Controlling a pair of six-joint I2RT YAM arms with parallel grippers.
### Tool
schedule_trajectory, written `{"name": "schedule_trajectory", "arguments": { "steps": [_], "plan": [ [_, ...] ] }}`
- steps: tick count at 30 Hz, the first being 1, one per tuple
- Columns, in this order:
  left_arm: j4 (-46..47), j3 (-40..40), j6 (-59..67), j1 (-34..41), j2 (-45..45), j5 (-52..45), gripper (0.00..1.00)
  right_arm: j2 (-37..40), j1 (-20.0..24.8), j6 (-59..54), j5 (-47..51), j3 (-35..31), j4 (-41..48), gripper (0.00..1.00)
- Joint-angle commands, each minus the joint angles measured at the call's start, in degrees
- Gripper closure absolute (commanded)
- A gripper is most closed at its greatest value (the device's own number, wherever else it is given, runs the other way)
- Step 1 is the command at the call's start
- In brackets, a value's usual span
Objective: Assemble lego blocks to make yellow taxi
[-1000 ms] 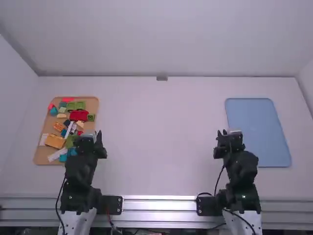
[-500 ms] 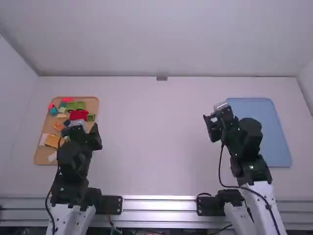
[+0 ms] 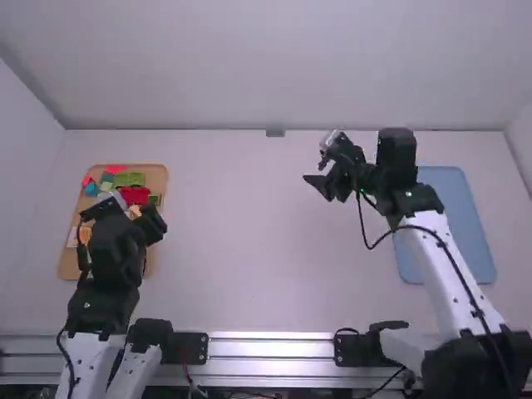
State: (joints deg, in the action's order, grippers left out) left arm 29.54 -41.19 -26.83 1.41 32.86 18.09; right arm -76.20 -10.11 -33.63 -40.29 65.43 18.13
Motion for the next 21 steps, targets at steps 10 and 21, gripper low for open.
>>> {"name": "schedule_trajectory", "arguments": {
  "steps": [10,21],
  "plan": [
    [27.6,-26.5,-12.8,-10.6,17.4,6.1,0.09,-17.1,-8.5,-8.5,-1.7,16.5,2.9,0.09],
    [39.1,-42.5,-12.6,-27.8,34.8,2.0,0.01,-25.0,-8.3,-12.0,-5.3,23.4,4.5,0.02]
  ]
}}
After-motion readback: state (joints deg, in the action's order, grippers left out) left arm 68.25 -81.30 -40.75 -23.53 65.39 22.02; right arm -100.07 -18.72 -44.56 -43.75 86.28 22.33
